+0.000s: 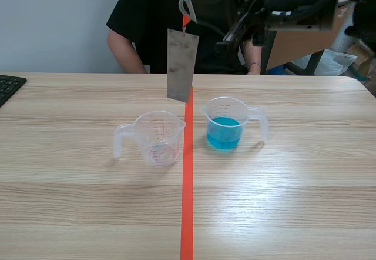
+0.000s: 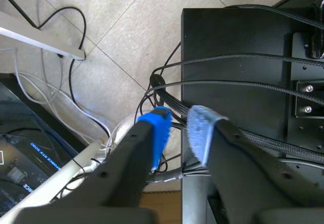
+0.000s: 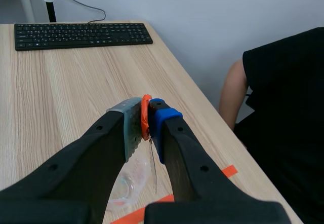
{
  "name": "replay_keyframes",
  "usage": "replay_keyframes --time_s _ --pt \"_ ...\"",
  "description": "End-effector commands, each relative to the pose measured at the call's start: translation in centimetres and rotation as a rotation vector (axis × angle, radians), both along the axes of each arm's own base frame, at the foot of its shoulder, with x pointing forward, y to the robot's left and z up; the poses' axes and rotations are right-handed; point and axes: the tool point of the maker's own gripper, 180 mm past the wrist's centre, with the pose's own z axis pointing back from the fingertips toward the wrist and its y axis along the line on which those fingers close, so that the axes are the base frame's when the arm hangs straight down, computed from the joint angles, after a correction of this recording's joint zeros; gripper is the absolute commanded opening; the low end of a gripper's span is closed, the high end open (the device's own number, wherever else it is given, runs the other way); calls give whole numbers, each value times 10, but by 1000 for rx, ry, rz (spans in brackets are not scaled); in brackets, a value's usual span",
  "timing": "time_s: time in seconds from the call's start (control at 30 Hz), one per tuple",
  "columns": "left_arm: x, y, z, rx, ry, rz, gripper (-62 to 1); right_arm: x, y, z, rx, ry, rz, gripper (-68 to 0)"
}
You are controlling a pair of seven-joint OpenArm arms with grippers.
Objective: Do the redox reaction experiment.
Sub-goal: 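Move the plate over the blue solution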
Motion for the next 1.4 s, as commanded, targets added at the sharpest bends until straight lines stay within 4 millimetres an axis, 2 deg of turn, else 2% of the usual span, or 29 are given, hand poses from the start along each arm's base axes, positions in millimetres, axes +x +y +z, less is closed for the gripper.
replay_keyframes --time_s 0.0,0.07,0.27,0.43,0.83,1.2,1.37 --pt "1 3 5 4 -15 -3 -540 4 -10 18 8 -46 -14 -660" --pt "1 3 5 4 -14 -3 -566 7 -21 22 0 -55 -35 -660" --pt "1 1 5 -6 -13 -7 -569 16 -54 33 -36 -79 -101 -660" --pt "-1 1 5 -7 -9 -6 -569 20 -69 36 -71 -94 -133 -660" --pt "-1 1 5 -6 -9 -6 -569 28 -80 23 -99 -59 -168 -660" --pt "0 1 6 -5 -13 -9 -569 29 -80 24 -98 -60 -169 -660" --pt "-7 4 9 -5 4 -38 -569 29 -80 23 -98 -61 -170 -660"
